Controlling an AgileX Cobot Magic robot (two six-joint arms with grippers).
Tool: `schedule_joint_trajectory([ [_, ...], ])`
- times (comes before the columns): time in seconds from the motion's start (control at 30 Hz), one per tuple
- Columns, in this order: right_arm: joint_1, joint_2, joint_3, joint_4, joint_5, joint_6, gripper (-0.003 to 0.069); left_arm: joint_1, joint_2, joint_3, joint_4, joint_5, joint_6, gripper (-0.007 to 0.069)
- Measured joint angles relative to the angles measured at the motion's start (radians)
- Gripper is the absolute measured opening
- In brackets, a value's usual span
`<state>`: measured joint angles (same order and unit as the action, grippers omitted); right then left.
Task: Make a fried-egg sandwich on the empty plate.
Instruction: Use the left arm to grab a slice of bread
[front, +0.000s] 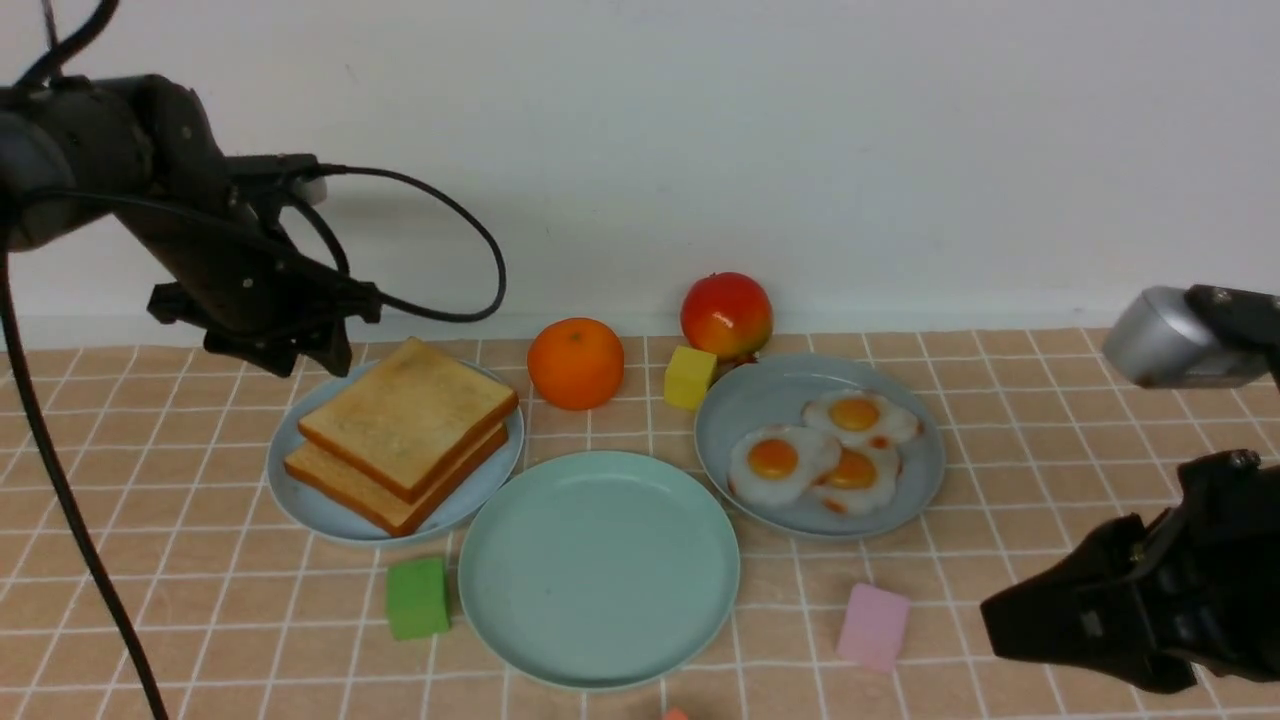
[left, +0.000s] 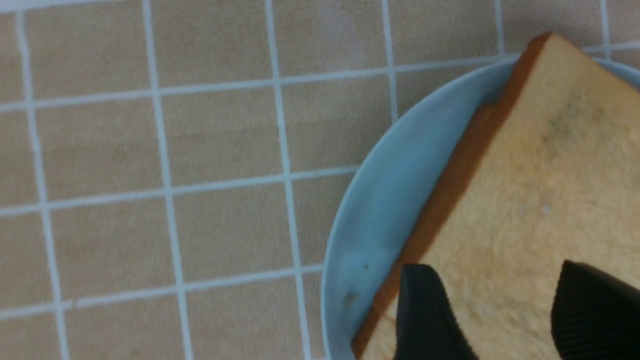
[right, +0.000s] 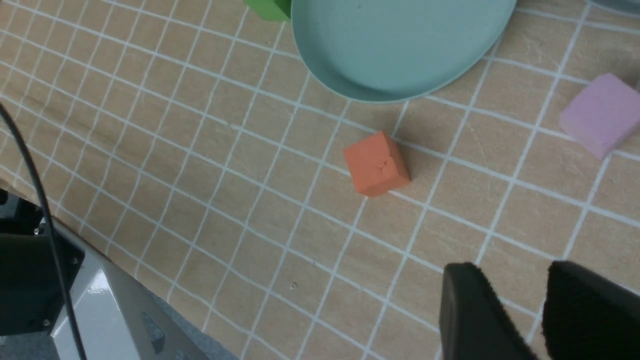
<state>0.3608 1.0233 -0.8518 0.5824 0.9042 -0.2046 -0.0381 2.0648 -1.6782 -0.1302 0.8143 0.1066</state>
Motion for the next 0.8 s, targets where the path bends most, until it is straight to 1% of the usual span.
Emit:
schedule_joint_trajectory([
  [0.2, 0.000, 0.000, 0.000, 0.009, 0.000, 0.000, 0.0239, -0.001, 0.054, 0.000, -0.010, -0.053, 0.059, 0.0374],
  [0.4, 0.000, 0.000, 0.000, 0.010, 0.000, 0.000, 0.0239, -0.001, 0.101, -0.004, -0.045, -0.058, 0.070, 0.0374],
  [0.5, 0.000, 0.000, 0.000, 0.012, 0.000, 0.000, 0.0239, 0.000, 0.103, -0.008, -0.066, -0.052, 0.095, 0.0356],
  [0.57, 0.000, 0.000, 0.000, 0.012, 0.000, 0.000, 0.0239, 0.000, 0.106, -0.009, -0.075, -0.047, 0.112, 0.0311],
  [0.6, 0.000, 0.000, 0.000, 0.012, 0.000, 0.000, 0.0239, 0.000, 0.106, -0.009, -0.075, -0.046, 0.115, 0.0305],
  [0.7, 0.000, 0.000, 0.000, 0.012, 0.000, 0.000, 0.0239, 0.001, 0.106, -0.015, -0.079, -0.025, 0.133, 0.0156],
  [0.73, 0.000, 0.000, 0.000, 0.012, 0.000, 0.000, 0.0239, 0.002, 0.106, -0.016, -0.079, -0.024, 0.135, 0.0146],
  [0.77, 0.000, 0.000, 0.000, 0.012, 0.000, 0.000, 0.0239, 0.006, 0.105, -0.017, -0.079, -0.012, 0.138, 0.0047],
  [0.8, 0.000, 0.000, 0.000, 0.012, 0.000, -0.002, 0.0239, 0.007, 0.102, -0.017, -0.082, -0.008, 0.138, 0.0025],
])
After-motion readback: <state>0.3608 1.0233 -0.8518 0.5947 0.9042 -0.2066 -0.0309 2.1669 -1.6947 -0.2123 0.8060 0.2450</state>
